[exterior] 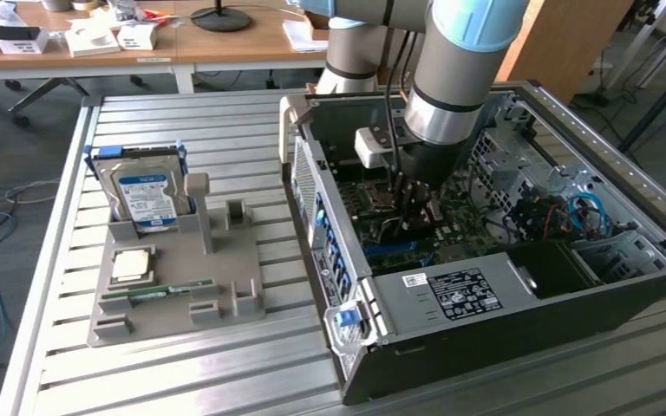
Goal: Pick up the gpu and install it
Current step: 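Insert the gpu into the slot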
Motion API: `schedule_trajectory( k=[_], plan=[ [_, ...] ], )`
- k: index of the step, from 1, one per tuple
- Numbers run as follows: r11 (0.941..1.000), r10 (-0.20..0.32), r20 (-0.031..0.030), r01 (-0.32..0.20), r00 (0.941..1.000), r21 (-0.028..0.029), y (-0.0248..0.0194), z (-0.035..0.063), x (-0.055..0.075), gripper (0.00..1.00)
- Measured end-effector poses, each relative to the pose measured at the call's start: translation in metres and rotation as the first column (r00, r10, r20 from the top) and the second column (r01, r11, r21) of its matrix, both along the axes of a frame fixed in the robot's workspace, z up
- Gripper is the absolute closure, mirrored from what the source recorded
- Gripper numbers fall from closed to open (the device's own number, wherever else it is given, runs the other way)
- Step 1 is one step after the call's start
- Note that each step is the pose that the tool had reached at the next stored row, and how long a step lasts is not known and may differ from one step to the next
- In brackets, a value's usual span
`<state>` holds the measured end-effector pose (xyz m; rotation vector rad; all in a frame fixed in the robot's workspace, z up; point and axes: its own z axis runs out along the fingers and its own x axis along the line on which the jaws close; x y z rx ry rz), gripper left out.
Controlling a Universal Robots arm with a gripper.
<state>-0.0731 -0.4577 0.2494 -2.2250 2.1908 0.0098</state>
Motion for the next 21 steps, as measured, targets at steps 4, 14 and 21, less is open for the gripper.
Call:
schedule_trajectory(
  k=[4,14,21],
  plan=[
    [1.0,0.0,0.0001,0.0,1.0,0.0002,0.0,-0.0001,0.0,0.74],
    [1.0,0.0,0.0001,0.0,1.0,0.0002,-0.001,-0.0001,0.0,0.74],
    [1.0,0.0,0.0028,0.0,1.0,-0.0004,-0.0009,0.003,0.0,0.74]
  ],
)
